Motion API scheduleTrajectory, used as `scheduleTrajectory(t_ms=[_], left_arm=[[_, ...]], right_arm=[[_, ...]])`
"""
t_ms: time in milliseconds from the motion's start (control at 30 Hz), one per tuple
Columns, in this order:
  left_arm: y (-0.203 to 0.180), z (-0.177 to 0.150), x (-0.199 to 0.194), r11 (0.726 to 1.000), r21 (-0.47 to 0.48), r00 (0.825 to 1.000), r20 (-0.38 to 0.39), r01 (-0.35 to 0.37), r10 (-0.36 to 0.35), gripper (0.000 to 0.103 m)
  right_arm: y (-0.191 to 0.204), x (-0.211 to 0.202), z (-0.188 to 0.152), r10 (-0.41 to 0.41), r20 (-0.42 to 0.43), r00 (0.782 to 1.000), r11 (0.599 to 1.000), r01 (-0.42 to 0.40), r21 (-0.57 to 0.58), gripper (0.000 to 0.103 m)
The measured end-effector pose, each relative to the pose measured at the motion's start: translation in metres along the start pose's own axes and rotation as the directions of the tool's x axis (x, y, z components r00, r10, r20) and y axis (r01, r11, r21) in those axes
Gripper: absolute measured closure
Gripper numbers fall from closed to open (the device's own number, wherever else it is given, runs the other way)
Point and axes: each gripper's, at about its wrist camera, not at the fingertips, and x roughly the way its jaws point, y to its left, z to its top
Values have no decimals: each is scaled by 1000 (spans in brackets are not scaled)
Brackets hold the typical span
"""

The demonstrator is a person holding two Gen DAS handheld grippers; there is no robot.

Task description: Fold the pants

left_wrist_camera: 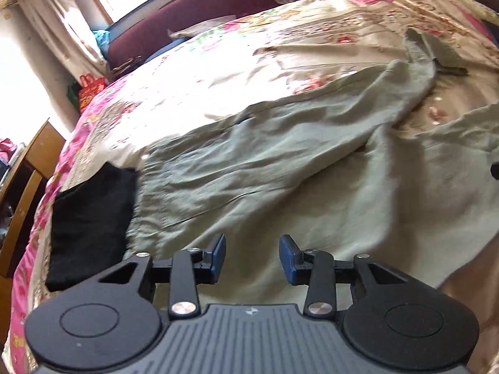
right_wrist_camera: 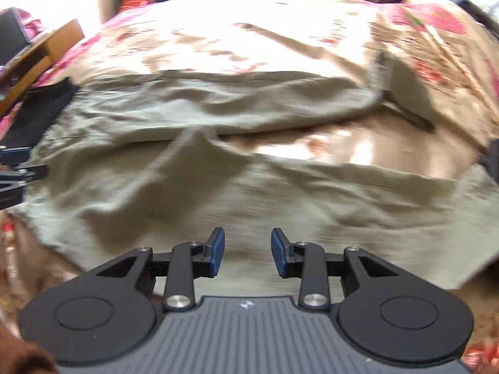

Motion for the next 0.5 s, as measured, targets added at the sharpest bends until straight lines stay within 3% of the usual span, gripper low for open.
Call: scheduleTrajectory(t_ms=[100,167,233,300,333,433,500], left_arm=[[-48,23,6,997,-8,997,-20,75,-75,49],[-69,34,10,995,-20,994,-21,102,-103,49],[-82,42,13,992,-32,992,-18,125,-126,49],[-85,45,17,991,-23,992,-9,129,-129,49],[-82,44,19,991,-20,991,-3,133,-133,49],[-59,41,27,991,-12,991,4,136,-136,47],[-33,41,33,994,-19,994,22,111,-110,47]], right_arm=[[-82,11,-1,-170,-29,985,981,172,89,69],[-129,20,-5,-244,-113,963,952,260,161,73],[-154,24,-7,-190,-182,965,946,229,228,81],[-148,15,-1,-181,-193,964,949,223,225,76],[-137,8,4,-175,-169,970,959,207,193,71],[-88,-11,25,-159,-76,984,986,163,41,68],[-59,-6,50,-102,-33,994,994,101,-35,62]])
